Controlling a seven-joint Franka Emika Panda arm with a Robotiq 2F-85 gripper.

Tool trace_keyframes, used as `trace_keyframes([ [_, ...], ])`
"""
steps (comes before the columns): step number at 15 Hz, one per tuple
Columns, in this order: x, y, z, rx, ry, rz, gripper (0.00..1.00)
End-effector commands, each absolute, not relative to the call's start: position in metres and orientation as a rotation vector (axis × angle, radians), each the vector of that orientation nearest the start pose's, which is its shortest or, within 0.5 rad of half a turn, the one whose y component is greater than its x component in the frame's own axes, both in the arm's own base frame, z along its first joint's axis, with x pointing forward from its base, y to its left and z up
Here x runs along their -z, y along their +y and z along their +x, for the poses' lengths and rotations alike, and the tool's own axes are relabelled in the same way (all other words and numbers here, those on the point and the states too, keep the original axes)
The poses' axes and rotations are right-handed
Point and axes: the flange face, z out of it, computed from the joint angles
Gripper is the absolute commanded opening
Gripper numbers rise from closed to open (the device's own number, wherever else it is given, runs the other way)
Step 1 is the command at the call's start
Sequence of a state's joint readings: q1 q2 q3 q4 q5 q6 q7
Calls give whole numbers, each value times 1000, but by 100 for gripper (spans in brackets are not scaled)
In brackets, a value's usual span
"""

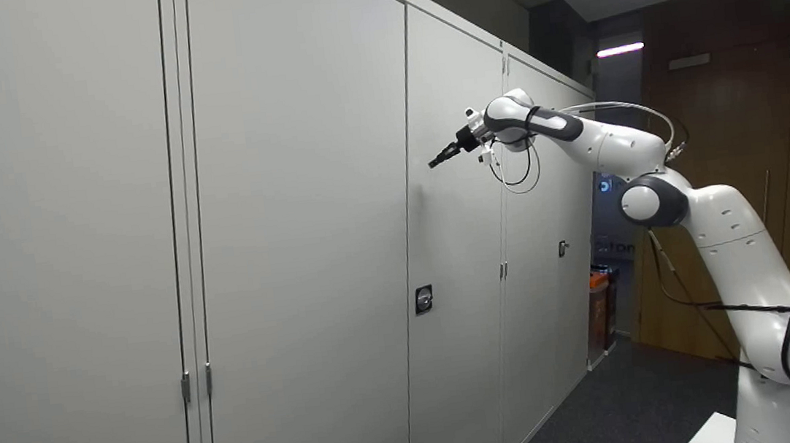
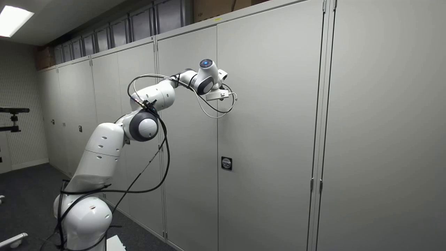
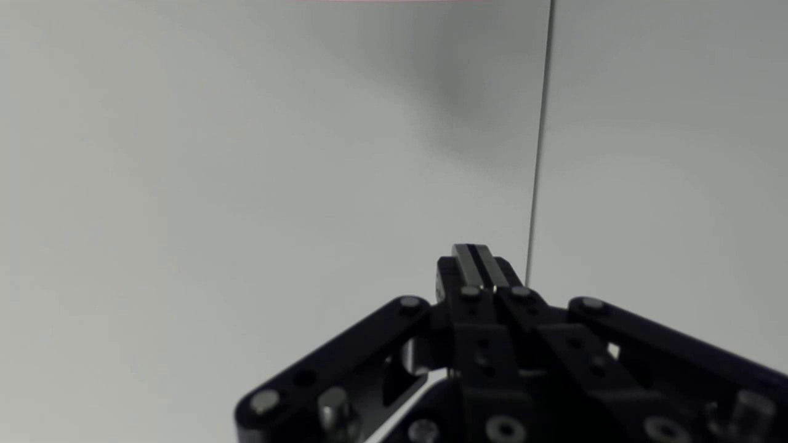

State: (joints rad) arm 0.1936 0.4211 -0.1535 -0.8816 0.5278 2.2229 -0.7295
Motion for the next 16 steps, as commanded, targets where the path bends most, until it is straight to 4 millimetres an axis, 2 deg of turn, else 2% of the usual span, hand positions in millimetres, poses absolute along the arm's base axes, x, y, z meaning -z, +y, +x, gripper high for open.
trace_keyframes([
  [1,-792,73,658,1369,-932,-2483,0],
  [8,-790,63,625,1210,-967,-2549,0],
  [16,-756,60,590,971,-1014,-2612,0],
])
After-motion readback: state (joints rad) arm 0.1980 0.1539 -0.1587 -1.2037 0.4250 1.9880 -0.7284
